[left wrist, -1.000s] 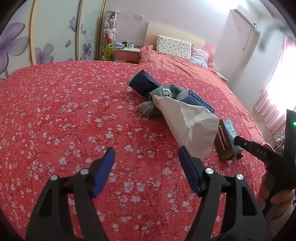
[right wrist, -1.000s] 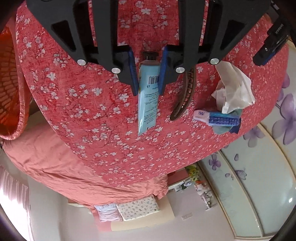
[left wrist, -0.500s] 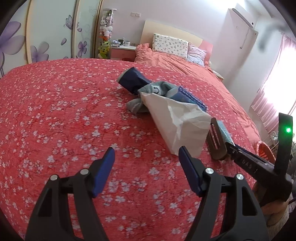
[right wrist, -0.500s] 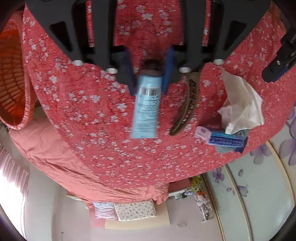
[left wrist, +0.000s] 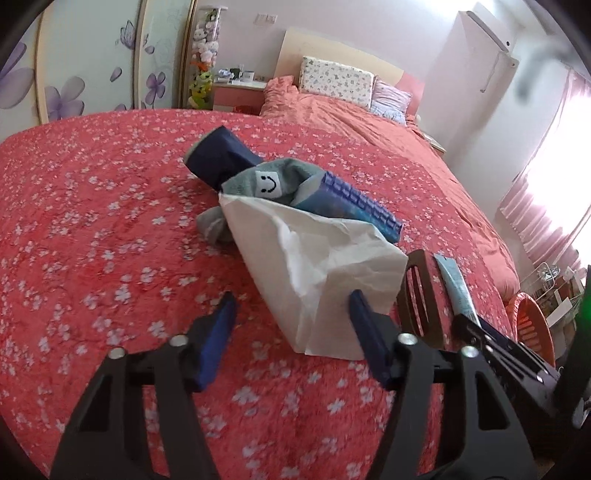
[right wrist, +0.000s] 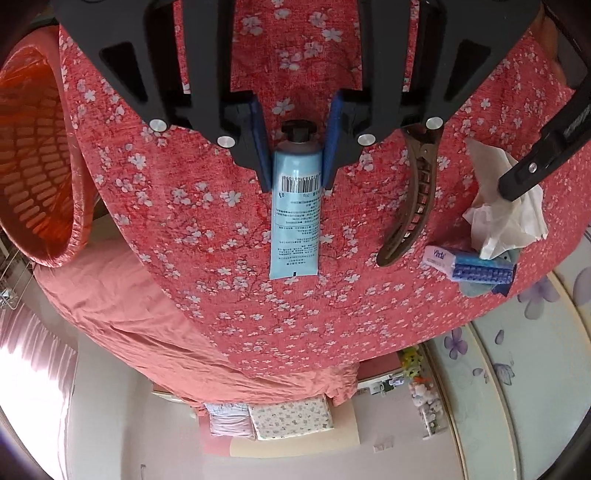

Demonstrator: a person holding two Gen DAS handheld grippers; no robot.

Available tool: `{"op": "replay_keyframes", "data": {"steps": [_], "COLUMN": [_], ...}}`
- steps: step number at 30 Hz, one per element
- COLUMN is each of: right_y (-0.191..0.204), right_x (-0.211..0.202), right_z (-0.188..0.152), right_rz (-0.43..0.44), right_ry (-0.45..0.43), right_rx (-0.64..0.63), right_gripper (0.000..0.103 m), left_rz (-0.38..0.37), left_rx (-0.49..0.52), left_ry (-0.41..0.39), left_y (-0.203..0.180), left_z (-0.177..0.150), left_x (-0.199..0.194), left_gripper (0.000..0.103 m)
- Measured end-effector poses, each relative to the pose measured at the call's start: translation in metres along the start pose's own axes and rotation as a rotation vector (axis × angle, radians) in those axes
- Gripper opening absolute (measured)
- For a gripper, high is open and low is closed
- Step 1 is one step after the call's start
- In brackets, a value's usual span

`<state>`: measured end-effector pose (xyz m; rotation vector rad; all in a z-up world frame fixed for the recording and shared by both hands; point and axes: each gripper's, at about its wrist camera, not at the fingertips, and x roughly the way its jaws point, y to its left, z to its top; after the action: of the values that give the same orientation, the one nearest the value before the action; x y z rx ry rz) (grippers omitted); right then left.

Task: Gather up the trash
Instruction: 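Grasp the white tissue with the left tool while the right holds the lotion tube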

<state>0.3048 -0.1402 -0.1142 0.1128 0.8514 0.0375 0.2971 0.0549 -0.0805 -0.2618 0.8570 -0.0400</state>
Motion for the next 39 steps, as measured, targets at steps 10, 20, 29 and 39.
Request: {"op": "replay_keyframes", "data": {"steps": [10,20,29,39], "right_y": [0.000,-0.015,-0.024,-0.035], "right_x": [-0.005,-0.018,-0.043,-0.075], "right_z": [-0.004,-0.014,-0.023,-0.027], "right_rz": [0.005,0.051,0.082,0.105], "right_ry": [-0.001,-0.030,-0.074,-0.144], "right_rx": [0.006,0.032,0.049,0.065], "right_gripper": [0.028,0.027,0.026,0.026], "left_rz": [-0.032,-0.058,-0.071,-0.100], "left_rx": [-0.001,0.038,0.034,0.056], "left_ry": [0.003,-0.064,-0.100,-0.139], "left_y": [0.008,0.012,0.015,0.001], "left_z": [-0.001,-0.004,-0.004,-0.005], "left_x": [0.003,-0.026,-0.052,-0.081], "left_gripper": [0.014,0.006,0.005,0.004]}}
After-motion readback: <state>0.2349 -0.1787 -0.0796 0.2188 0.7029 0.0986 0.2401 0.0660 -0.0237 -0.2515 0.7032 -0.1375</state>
